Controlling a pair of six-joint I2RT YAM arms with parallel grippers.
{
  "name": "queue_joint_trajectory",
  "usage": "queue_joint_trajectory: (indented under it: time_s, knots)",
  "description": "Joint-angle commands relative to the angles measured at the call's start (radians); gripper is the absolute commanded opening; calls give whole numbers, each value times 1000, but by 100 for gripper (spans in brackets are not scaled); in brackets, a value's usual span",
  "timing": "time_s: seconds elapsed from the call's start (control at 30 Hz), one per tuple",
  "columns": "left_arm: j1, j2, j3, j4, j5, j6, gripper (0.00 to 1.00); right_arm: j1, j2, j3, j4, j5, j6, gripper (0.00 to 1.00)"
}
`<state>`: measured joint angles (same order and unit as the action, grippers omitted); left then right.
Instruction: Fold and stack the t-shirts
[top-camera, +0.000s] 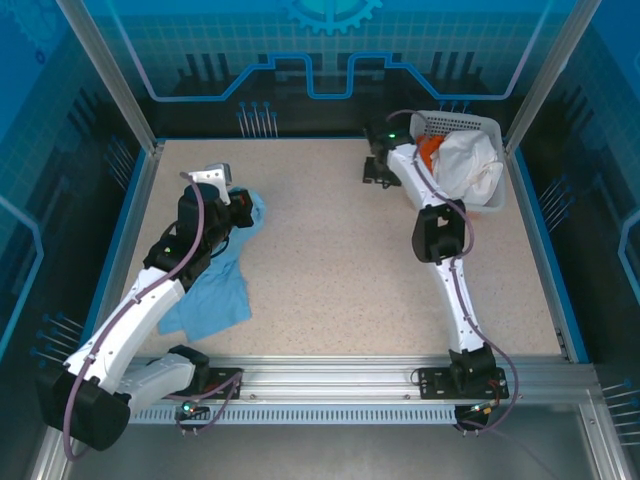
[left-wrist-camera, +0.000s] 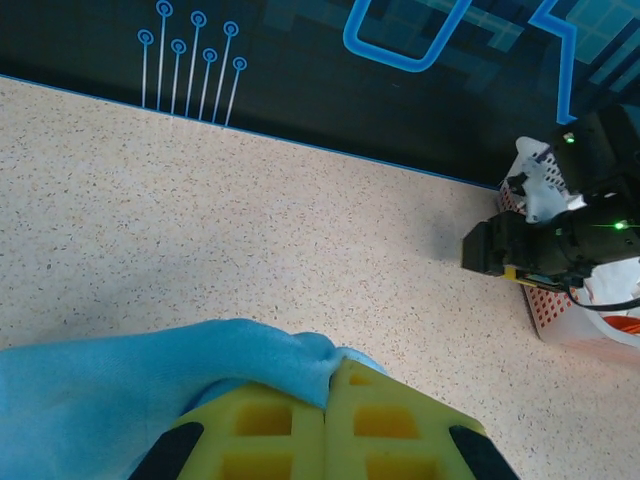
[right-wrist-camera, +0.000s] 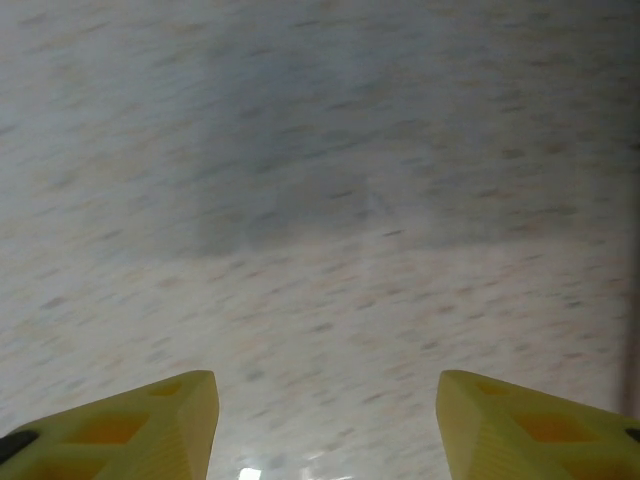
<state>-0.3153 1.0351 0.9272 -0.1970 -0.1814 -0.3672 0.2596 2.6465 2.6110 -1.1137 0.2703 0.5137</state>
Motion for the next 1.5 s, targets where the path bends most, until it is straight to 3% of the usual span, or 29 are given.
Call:
queue_joint_trajectory:
  time_s: [0.0, 0.37, 0.53, 0.63, 0.77, 0.83, 0.9, 1.03, 1.2, 1.47]
  knots:
    - [-3, 3, -12, 36, 10, -3, 0, -95, -45, -29, -22, -48, 49, 61]
    - [-4, 24, -13, 41, 27, 1, 0, -224, -59, -21, 19, -136, 70, 63]
    - [-4, 31, -16, 44, 22, 12, 0, -163, -206, -81, 88, -282, -34, 68]
    - [-4, 38, -11, 45, 35, 14, 0, -93, -461, -376, 271, -404, -78, 70]
    - [1, 70, 25, 25, 136, -20, 0, -2, -856, -1010, 800, -737, -26, 78]
    - [5, 100, 63, 2, 215, -48, 0, 55, -983, -1267, 1072, -886, 49, 78]
    - [5, 139, 107, -27, 287, -87, 0, 124, -1054, -1439, 1233, -966, 82, 77]
    - [2, 224, 196, -85, 405, -183, 0, 252, -1092, -1564, 1220, -992, 15, 66]
    - [-36, 324, 250, -71, 522, -323, 0, 280, -1106, -1771, 1509, -996, 141, 64]
    - [-163, 453, 325, -4, 593, -447, 0, 306, -1104, -1829, 1621, -854, 155, 61]
